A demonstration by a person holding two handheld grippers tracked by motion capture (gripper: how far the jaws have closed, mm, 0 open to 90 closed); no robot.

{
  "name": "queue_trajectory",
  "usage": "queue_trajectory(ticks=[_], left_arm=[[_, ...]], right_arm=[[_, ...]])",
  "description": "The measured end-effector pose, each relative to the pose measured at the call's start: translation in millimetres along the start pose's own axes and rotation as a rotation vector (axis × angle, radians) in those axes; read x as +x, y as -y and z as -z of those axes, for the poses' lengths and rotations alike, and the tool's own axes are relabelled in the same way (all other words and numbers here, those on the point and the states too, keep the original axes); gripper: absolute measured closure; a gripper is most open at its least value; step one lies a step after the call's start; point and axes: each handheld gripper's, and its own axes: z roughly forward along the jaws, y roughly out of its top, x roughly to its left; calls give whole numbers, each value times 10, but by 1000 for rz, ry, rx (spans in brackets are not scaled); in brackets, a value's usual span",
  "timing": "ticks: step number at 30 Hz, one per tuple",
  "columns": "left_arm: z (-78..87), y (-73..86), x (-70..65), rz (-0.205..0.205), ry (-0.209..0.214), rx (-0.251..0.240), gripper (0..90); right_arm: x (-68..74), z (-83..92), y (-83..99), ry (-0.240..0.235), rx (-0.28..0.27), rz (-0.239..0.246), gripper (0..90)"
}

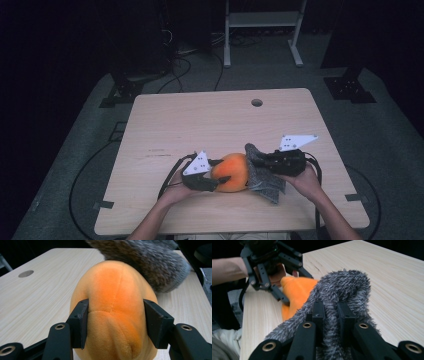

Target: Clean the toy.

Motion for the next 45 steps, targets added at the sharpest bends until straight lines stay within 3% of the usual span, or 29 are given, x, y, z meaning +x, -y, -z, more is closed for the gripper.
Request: queue_trajectory(ticks=[3,6,8,10,11,15,18,19,20,21,24,27,29,34,43,45], left_arm=[[-6,-28,18,40,17,4,343],[-41,-94,-4,92,13,9,221],[-86,-126,-14,117,-25,43,172],[-150,-122,20,189,3,79,120],[-158,-117,25,196,15,74,159],[-153,-175,-65,51,-25,38,400],[-162,-214,-79,-47,-61,-5,449],[-174,-220,-79,-99,-75,-13,451],[-191,-219,-77,-144,-76,-18,450],[-206,-215,-73,-161,-69,-17,449],[-219,-165,-22,-124,-55,1,413],[-203,-118,43,17,-26,-16,242],[-178,-116,68,74,-12,-29,186],[-164,-77,59,59,-19,-29,351],[-151,-65,63,59,-1,-28,368],[-143,-65,48,42,-2,-23,368]], right_arm=[[-25,-112,76,-9,63,-17,785],[1,-102,144,-12,44,-26,785],[26,-77,186,-13,43,-24,785],[56,-45,223,-11,48,-23,785],[73,-28,239,-4,49,-18,785],[93,56,278,-14,38,-26,784],[108,133,220,-16,2,-12,784],[112,146,187,-16,-12,-6,784],[118,150,152,-16,-29,-4,784],[120,143,116,-19,-38,3,784],[128,53,69,-2,-4,27,783],[99,-40,126,-14,-4,-3,785],[105,-76,137,-20,-2,-3,786],[109,-68,190,-8,22,5,788],[-11,72,545,51,142,-53,785],[-18,121,530,27,113,-57,781]])
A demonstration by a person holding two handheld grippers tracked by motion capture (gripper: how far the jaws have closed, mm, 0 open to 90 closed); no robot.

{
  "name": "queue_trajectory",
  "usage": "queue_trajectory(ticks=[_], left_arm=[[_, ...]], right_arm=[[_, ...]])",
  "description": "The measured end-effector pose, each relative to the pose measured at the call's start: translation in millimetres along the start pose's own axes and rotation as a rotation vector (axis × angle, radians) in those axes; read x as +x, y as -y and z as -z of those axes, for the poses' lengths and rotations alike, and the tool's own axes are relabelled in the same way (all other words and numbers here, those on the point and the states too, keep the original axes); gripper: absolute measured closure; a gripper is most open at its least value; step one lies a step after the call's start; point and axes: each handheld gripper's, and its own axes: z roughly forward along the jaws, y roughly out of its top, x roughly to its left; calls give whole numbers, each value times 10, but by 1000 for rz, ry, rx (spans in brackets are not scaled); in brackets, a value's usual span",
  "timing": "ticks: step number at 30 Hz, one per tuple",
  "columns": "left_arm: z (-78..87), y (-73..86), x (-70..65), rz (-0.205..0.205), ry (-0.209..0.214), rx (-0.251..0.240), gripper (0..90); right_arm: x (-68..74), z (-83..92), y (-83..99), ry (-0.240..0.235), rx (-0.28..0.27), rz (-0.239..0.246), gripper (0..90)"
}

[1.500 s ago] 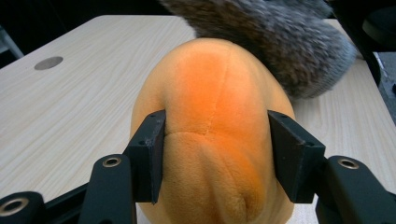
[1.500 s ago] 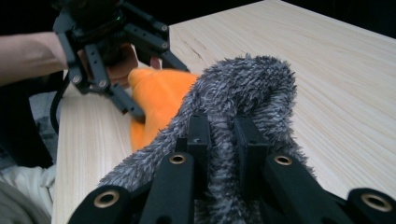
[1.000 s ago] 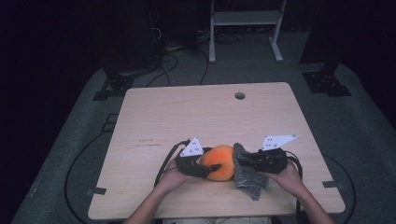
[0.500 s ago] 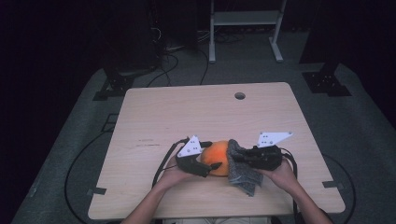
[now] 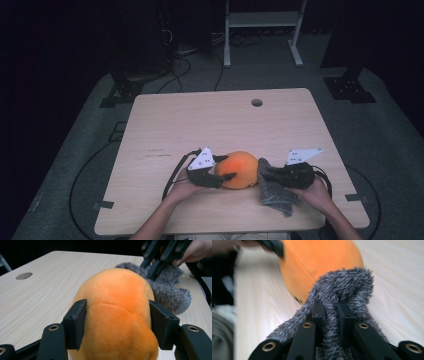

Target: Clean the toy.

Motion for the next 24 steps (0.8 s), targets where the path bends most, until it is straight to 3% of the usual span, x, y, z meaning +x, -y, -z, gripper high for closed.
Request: queue_trajectory(ticks=[3,6,9,16,20,22,24], left_arm=[[-10,-5,-31,-27,3,-3,373],[-8,-5,-36,-33,7,-1,373],[14,14,-16,-18,25,1,349],[17,4,18,67,14,7,194],[34,8,48,103,15,0,212],[40,4,36,77,13,-2,282],[42,-2,23,51,11,-4,339]], right_arm=[[16,66,-133,-48,-89,18,781],[38,35,-304,-51,-116,52,782],[34,-88,-350,-41,-66,65,785],[48,-120,-208,-47,-61,39,784],[19,-82,-46,-30,-2,17,784],[16,-55,5,-19,29,20,782],[36,3,-10,-12,6,26,783]])
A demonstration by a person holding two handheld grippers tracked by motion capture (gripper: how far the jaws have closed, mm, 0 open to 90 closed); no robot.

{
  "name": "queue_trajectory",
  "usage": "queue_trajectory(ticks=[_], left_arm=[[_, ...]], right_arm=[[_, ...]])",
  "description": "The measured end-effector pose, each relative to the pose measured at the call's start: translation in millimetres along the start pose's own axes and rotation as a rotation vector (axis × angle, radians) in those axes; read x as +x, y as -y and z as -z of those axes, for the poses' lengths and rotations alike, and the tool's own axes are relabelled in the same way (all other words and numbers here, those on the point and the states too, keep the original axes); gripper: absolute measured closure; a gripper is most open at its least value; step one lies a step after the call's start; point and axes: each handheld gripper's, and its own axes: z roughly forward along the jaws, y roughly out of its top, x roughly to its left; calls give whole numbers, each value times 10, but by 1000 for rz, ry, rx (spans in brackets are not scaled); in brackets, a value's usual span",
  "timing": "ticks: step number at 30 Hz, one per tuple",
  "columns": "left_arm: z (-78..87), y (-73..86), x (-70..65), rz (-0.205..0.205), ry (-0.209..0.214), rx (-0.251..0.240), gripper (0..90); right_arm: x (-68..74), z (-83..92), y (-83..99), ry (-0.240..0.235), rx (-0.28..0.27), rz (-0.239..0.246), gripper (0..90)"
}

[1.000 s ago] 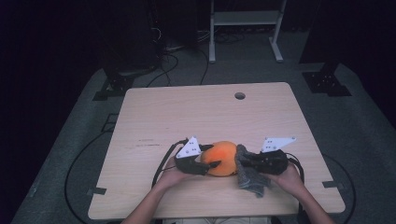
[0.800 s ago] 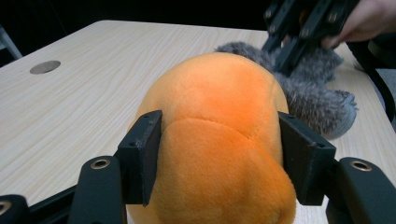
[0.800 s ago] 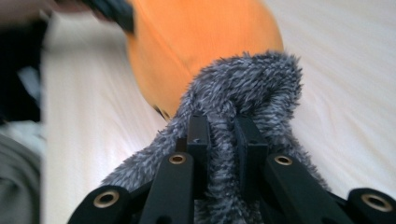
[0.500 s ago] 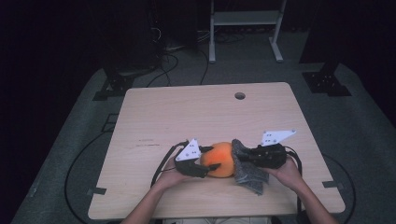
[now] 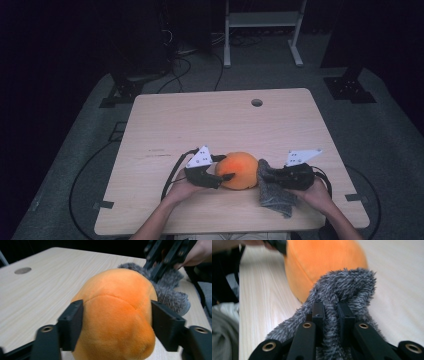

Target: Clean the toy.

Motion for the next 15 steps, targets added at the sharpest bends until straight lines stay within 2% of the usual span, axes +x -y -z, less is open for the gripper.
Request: queue_trajectory(ticks=[3,5,6,8,9,11,13,15], left_arm=[[-14,-5,-35,-49,-3,4,396],[-17,-8,-73,-88,2,7,404],[-12,-10,-85,-99,1,12,404],[3,-6,-82,-95,-1,13,395],[12,-1,-70,-87,-6,17,369],[21,5,-44,-39,-21,23,254],[29,12,4,29,-21,25,160],[44,23,47,87,-9,27,116]], right_arm=[[57,74,-166,-12,-76,27,783],[91,78,-305,-24,-108,54,783],[99,69,-351,-22,-111,66,783],[103,13,-434,-23,-96,82,783],[99,-31,-440,-22,-75,81,784],[83,-104,-407,-22,-50,76,786],[74,-99,-365,-20,-66,63,787],[66,-85,-304,-16,-62,50,787]])
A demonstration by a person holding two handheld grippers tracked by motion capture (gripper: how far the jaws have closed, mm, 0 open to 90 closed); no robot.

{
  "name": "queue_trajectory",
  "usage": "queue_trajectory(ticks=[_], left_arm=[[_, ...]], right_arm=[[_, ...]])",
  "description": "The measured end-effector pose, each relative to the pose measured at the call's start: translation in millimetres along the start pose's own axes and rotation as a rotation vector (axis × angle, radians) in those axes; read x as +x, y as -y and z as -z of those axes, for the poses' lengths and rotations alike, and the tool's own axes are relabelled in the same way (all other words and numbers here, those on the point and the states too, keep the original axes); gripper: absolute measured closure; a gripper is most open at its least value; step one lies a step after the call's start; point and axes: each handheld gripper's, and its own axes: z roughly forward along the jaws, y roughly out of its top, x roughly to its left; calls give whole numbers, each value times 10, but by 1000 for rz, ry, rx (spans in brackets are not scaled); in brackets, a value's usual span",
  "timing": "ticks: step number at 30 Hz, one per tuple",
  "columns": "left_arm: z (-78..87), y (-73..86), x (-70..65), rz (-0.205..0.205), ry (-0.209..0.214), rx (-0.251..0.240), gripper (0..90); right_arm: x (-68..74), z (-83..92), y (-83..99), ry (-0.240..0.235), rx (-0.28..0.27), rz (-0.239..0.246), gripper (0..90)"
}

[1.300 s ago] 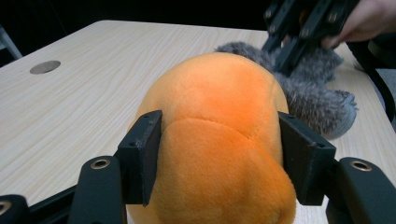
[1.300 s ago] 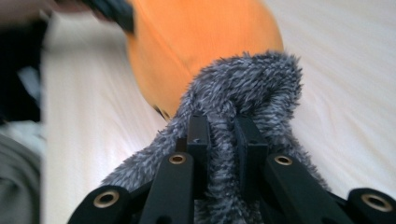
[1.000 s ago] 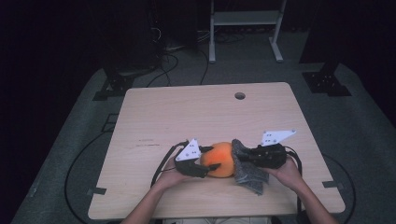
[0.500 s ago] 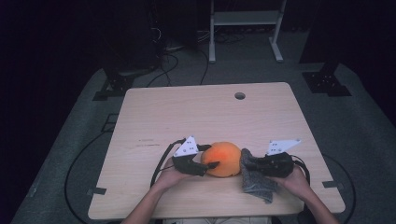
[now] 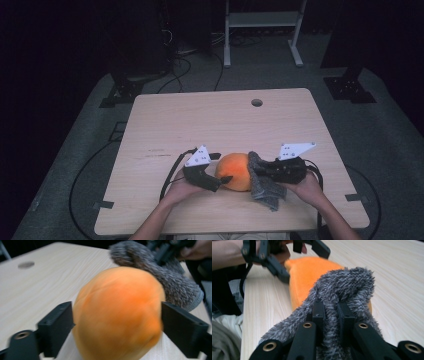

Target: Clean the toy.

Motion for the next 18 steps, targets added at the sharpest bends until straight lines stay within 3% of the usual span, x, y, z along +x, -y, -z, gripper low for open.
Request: queue_trajectory(ticks=[1,2,3,5,8,10,13,14,15,17,18], left_arm=[[10,4,12,13,15,-5,135],[23,5,16,7,35,-16,210],[26,0,0,-7,33,-27,295],[17,-11,-40,-44,23,-31,382],[16,-22,-67,-76,19,-35,447],[6,-38,-127,-137,12,-30,459],[0,-50,-258,-259,2,-19,458],[0,-50,-258,-259,2,-19,451],[9,-43,-250,-247,2,-14,435],[18,-33,-211,-205,-4,-11,349],[19,-34,-183,-164,-18,-9,291]], right_arm=[[-7,17,26,2,9,-6,787],[-10,34,49,9,17,-3,787],[-5,44,66,21,38,2,786],[26,66,62,40,58,25,786],[103,121,-57,31,28,61,786],[173,130,-186,9,-12,86,785],[301,72,-384,12,-2,151,785],[301,72,-384,12,-2,151,785],[325,-16,-424,18,46,176,786],[297,-52,-380,11,56,156,787],[285,-55,-358,8,59,143,787]])
